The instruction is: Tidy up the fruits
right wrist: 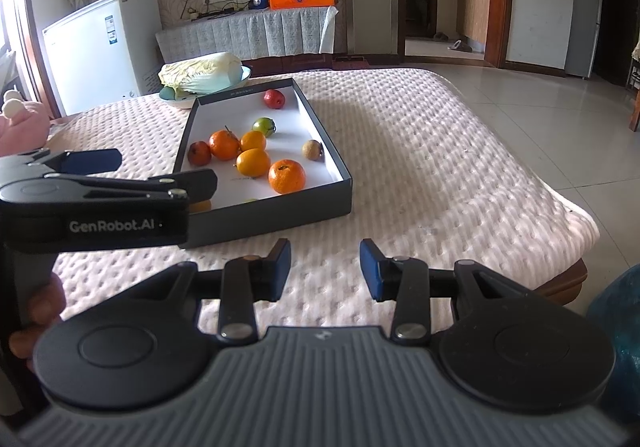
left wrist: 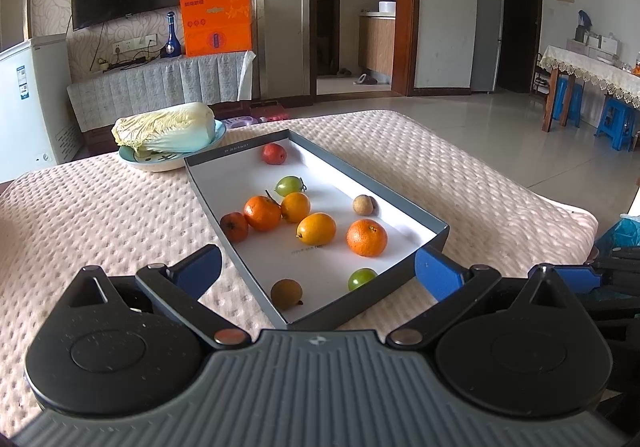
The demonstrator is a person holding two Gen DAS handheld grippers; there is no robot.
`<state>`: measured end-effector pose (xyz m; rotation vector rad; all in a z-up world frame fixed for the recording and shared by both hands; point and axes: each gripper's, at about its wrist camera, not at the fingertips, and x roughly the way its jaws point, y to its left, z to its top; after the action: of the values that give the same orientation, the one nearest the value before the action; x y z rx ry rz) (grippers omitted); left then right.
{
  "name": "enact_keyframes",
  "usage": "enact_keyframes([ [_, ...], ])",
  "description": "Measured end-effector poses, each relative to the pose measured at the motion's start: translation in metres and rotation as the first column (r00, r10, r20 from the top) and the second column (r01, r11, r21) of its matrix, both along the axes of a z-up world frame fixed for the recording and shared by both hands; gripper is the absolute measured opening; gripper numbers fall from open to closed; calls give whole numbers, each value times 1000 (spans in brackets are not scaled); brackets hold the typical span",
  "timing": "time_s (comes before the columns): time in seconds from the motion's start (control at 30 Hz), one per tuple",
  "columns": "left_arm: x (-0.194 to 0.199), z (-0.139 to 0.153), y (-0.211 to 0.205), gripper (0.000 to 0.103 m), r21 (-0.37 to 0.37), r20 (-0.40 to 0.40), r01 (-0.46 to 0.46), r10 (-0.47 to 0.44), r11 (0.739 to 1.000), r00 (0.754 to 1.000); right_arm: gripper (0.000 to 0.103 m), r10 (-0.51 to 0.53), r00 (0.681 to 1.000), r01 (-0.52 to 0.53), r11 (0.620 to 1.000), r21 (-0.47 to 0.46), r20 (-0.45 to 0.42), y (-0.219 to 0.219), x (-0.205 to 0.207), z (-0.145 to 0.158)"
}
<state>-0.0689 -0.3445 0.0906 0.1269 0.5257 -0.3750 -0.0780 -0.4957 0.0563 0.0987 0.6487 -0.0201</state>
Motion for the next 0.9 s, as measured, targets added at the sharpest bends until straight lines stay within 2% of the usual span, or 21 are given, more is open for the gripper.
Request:
enact_keyframes([
  [0.9, -1, 0, -1, 103, 1, 1, 6, -6, 1000, 1000, 41, 3, 1000, -3, 1000, -1, -2, -1, 0, -1],
])
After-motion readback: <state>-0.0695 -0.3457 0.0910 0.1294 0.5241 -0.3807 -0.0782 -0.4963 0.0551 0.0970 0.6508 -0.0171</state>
